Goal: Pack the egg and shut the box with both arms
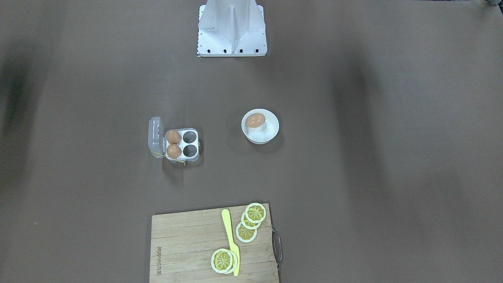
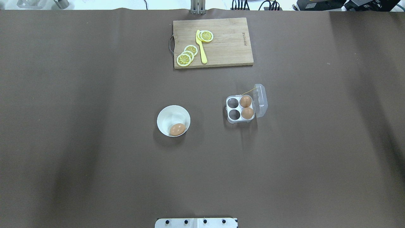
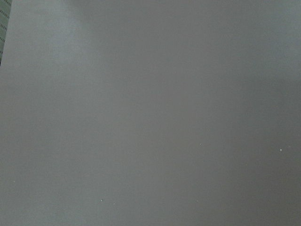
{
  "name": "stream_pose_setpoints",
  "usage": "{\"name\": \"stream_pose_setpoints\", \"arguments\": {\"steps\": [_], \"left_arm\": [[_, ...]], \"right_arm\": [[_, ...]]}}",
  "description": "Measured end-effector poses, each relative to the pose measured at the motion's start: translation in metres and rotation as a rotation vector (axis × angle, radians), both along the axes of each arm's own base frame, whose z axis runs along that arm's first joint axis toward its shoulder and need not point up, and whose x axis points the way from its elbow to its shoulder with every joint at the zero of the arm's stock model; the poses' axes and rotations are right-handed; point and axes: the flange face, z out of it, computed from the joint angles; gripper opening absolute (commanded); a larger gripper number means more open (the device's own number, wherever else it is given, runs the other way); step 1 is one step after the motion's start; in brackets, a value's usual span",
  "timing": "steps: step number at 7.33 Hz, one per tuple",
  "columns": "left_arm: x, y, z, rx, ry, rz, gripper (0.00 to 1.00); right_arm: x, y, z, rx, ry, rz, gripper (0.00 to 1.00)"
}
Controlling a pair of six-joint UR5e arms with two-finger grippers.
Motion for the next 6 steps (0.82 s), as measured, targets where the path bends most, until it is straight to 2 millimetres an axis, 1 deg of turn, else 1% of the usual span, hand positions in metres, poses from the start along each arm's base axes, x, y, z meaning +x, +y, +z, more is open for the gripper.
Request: {"name": "stream_pose_setpoints", "arguments": {"steps": [2,3,5,6], "left_arm": [[0.0,-0.003,-0.005,0.005,0.001,0.0,0.98],[0.0,-0.003,-0.014,0.025,-0.001,0.002,0.98],[0.003,-0.004,-0.048,0.142,-0.017,0.065,0.98],[0.007,-0.008,-0.061,0.226,-0.033,0.136,0.98]], "right_arm": [[0.0,0.0,-0.001,0.002,0.0,0.0,1.0],[0.0,0.0,-0.002,0.003,0.0,0.0,1.0],[0.0,0.0,-0.003,0.006,-0.002,0.0,1.0],[0.0,0.0,-0.003,0.005,-0.005,-0.001,1.0]]}}
